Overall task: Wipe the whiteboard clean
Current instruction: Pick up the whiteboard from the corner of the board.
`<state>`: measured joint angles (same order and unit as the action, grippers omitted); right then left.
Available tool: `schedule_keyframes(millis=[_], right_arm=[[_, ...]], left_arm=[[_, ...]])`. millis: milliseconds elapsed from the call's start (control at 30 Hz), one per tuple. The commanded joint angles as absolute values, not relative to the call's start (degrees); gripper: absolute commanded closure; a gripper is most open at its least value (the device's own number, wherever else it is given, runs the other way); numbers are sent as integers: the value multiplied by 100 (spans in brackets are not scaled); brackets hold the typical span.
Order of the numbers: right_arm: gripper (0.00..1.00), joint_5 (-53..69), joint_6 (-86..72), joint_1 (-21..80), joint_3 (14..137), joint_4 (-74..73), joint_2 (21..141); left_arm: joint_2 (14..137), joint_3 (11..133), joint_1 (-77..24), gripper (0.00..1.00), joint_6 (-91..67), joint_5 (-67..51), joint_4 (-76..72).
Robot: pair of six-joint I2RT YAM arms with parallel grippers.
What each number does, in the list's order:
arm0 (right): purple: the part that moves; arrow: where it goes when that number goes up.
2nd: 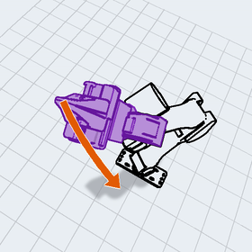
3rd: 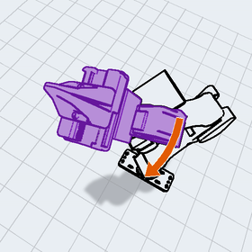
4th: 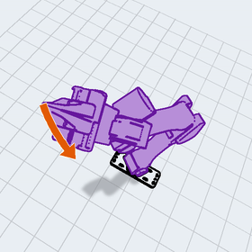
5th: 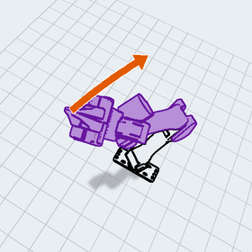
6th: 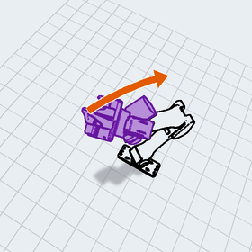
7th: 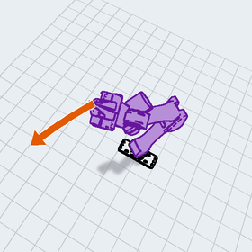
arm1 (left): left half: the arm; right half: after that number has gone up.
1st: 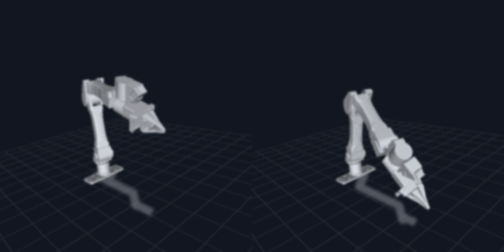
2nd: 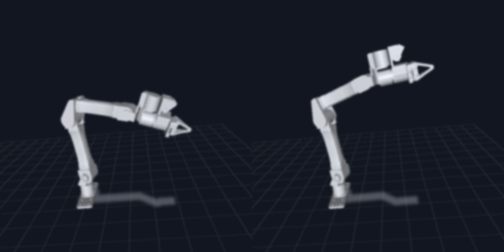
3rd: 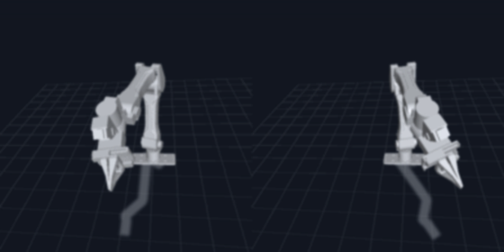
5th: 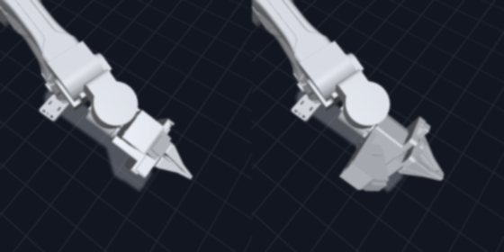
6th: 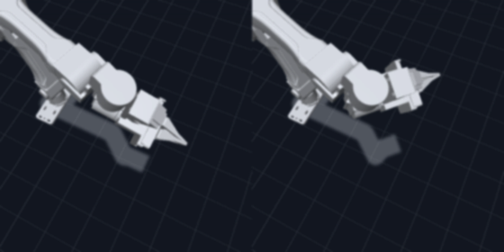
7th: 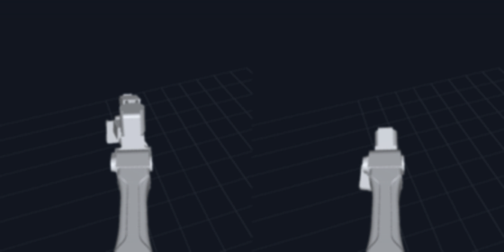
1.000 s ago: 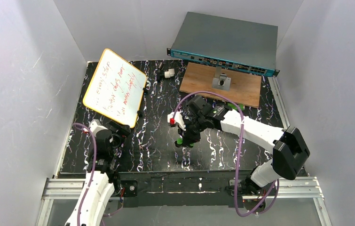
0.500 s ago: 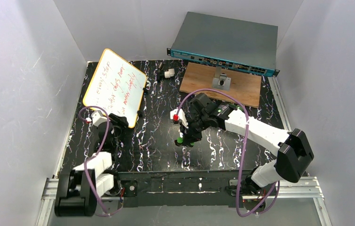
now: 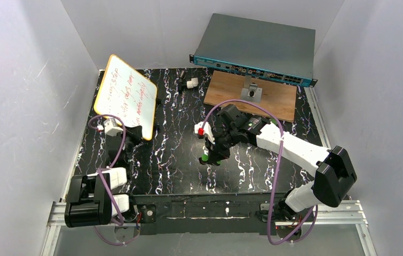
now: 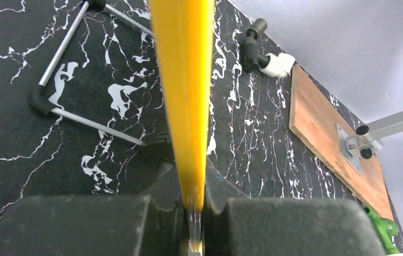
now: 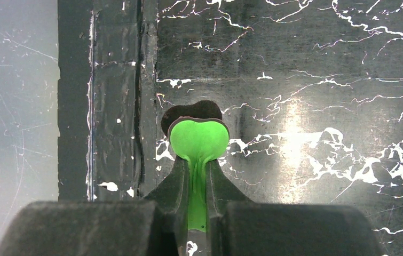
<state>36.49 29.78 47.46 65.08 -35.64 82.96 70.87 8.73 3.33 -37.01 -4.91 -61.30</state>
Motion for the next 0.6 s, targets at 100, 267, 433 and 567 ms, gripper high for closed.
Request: schedule_keyframes(millis=[100, 267, 433, 567], right_arm=[[97, 3850, 3032, 4684, 6534, -3576, 8175], [97, 3982, 3093, 4585, 6572, -3673, 8111], [97, 4308, 3381, 4470, 6583, -3960, 8015], [98, 4486, 3495, 4376, 6608, -4123, 7972]], left_arm=[[6118, 1143, 460, 100, -2931, -683, -5376], [5464, 1499, 461, 100, -2540, -817, -4658], [5170, 2274, 465, 100, -2212, -1311, -3719], [4974, 2609, 459, 100, -2103, -1347, -3334]])
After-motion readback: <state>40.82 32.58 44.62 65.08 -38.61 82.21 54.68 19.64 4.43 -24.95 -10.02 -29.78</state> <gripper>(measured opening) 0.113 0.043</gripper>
